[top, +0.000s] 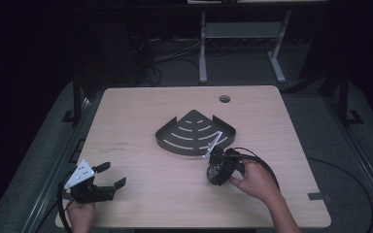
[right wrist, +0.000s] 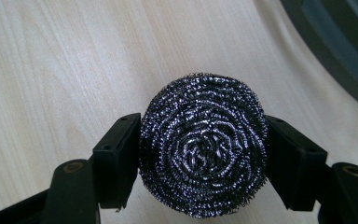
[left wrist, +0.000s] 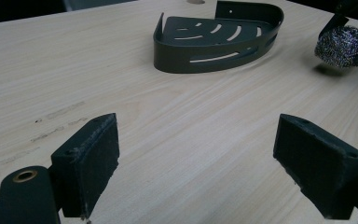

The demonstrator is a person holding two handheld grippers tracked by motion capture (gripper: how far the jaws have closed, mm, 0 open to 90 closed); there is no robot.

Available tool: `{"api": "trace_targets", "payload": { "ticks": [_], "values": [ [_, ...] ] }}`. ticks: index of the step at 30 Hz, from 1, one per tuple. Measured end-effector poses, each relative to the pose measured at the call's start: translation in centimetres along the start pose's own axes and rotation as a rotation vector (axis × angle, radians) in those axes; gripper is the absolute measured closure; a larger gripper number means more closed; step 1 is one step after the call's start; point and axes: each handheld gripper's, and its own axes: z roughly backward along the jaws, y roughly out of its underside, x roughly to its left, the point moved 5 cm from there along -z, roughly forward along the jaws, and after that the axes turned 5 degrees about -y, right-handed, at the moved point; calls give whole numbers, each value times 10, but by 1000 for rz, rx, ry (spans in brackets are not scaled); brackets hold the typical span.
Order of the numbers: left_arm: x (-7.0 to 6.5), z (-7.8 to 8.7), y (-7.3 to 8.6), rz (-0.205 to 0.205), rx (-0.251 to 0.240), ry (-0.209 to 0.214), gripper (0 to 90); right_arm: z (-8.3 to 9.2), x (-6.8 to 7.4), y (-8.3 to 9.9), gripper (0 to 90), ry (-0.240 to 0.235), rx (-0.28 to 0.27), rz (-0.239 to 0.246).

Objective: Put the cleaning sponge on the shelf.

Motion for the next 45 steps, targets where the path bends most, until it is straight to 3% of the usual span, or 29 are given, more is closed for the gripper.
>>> {"api": "trace_targets", "payload": {
  "ticks": [45],
  "values": [
    [1, 1, 0, 6, -5, -3, 137, 30, -17, -23, 319, -22, -19, 27]
  ]
}}
